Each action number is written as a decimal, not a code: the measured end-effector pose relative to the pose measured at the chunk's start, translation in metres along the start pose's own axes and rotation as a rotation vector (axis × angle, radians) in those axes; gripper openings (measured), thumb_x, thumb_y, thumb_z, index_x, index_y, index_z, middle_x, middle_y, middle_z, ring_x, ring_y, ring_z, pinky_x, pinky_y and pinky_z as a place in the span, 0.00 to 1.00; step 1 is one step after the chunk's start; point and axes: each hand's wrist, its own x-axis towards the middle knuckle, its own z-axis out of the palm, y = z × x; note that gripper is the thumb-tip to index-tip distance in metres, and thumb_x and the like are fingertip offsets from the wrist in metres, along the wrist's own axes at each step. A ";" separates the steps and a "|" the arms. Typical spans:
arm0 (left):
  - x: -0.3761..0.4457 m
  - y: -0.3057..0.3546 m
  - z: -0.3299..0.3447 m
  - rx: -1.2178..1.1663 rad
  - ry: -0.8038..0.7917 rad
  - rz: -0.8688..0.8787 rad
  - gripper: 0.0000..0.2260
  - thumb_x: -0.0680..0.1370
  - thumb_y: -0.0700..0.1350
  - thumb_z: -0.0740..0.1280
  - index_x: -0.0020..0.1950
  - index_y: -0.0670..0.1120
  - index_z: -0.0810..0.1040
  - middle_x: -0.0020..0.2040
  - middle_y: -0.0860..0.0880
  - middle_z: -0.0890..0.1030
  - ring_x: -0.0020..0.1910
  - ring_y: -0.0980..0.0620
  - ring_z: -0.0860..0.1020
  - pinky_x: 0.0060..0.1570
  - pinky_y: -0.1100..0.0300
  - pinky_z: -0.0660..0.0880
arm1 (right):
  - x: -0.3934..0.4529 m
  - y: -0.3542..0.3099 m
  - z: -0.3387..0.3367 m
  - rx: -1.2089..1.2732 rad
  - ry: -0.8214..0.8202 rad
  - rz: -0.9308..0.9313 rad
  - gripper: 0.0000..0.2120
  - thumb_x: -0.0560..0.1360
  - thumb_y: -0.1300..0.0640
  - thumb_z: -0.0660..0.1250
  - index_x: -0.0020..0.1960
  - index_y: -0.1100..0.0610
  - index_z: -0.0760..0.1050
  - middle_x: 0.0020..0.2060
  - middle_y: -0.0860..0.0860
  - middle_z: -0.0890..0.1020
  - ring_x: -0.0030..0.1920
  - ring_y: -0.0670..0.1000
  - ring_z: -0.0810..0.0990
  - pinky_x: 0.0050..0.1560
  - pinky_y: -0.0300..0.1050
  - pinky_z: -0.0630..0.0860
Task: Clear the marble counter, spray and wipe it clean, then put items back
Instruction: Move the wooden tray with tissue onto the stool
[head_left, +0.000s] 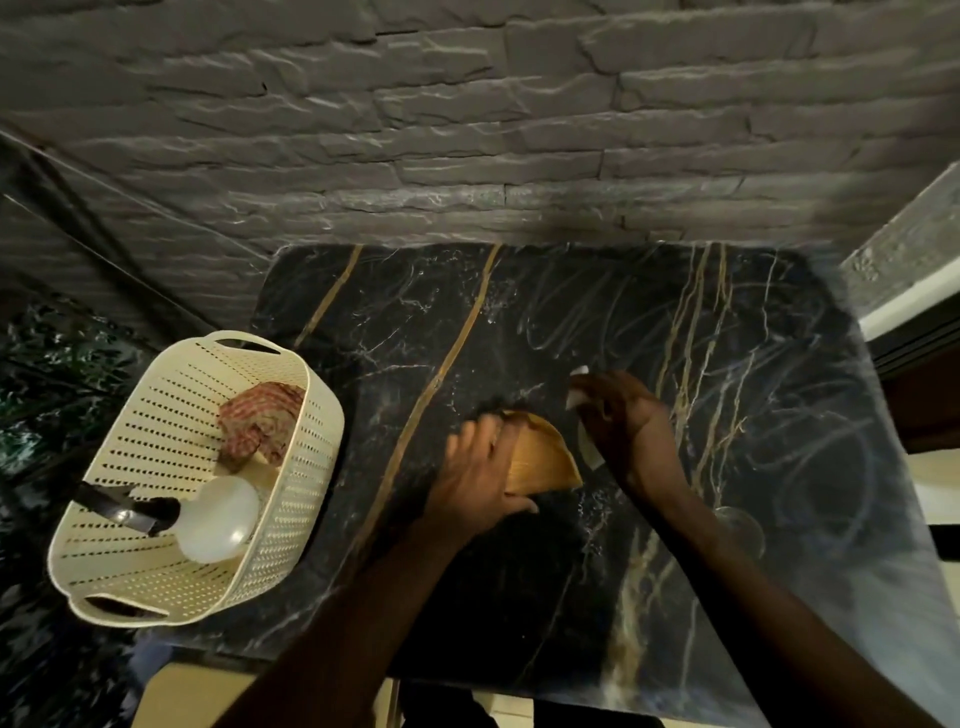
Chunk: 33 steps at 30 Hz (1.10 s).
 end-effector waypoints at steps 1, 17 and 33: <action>-0.002 0.004 0.007 0.046 0.055 0.078 0.40 0.65 0.66 0.73 0.69 0.47 0.65 0.64 0.45 0.70 0.59 0.45 0.72 0.55 0.52 0.70 | 0.002 -0.002 -0.004 0.000 0.008 -0.021 0.12 0.71 0.72 0.67 0.51 0.62 0.79 0.44 0.52 0.78 0.43 0.48 0.76 0.42 0.35 0.69; -0.027 -0.003 -0.003 -0.653 0.289 -0.083 0.20 0.68 0.60 0.72 0.57 0.57 0.72 0.52 0.64 0.73 0.52 0.64 0.73 0.52 0.69 0.70 | -0.020 0.005 0.024 0.172 -0.408 -0.010 0.15 0.70 0.51 0.67 0.53 0.58 0.77 0.51 0.52 0.75 0.49 0.46 0.77 0.50 0.33 0.71; -0.025 -0.021 0.003 -0.381 0.170 -0.066 0.30 0.70 0.65 0.67 0.69 0.55 0.70 0.66 0.51 0.70 0.65 0.53 0.68 0.64 0.54 0.65 | -0.049 0.024 0.030 -0.226 -0.431 -0.136 0.24 0.74 0.41 0.60 0.63 0.57 0.72 0.57 0.57 0.76 0.53 0.57 0.76 0.51 0.54 0.75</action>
